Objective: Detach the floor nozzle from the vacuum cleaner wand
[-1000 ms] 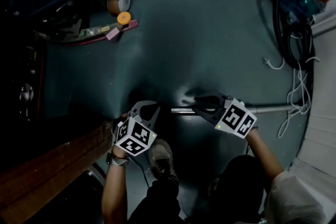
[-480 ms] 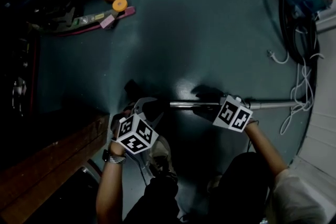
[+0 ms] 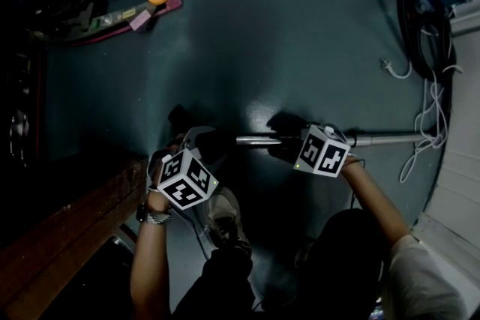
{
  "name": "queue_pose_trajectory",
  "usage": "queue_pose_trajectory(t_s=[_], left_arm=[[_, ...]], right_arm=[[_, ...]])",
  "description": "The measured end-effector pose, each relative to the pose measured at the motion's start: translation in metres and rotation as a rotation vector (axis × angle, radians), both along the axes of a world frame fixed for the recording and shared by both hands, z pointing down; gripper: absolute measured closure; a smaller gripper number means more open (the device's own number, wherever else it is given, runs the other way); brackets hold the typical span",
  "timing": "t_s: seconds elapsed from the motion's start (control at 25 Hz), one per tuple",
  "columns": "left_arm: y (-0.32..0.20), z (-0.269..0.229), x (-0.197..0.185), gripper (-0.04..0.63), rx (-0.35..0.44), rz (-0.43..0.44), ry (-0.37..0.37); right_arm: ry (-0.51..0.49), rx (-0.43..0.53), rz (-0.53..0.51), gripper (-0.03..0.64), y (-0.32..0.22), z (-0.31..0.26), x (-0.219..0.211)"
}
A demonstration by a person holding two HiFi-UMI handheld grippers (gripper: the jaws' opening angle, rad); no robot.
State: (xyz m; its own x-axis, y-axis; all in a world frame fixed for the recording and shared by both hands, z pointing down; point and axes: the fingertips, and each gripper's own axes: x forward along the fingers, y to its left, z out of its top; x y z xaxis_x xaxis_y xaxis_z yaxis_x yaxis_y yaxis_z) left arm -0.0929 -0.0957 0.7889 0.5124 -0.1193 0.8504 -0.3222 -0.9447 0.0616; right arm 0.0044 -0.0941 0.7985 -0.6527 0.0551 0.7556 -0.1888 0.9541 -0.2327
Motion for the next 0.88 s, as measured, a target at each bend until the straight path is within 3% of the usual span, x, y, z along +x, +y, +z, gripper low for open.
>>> queue_pose_trajectory(t_s=[0.44, 0.68, 0.88], left_arm=[[0.001, 0.018, 0.003, 0.368, -0.035, 0.03, -0.033], [0.003, 0.038, 0.003, 0.367, 0.001, 0.057, -0.111], [0.0, 0.04, 0.003, 0.361, 0.031, 0.005, -0.141]], right_arm=[[0.033, -0.037, -0.052, 0.396, 0.005, 0.015, -0.004], [0.06, -0.059, -0.09, 0.437, 0.014, 0.023, -0.01], [0.061, -0.07, -0.09, 0.453, 0.016, 0.022, -0.012]])
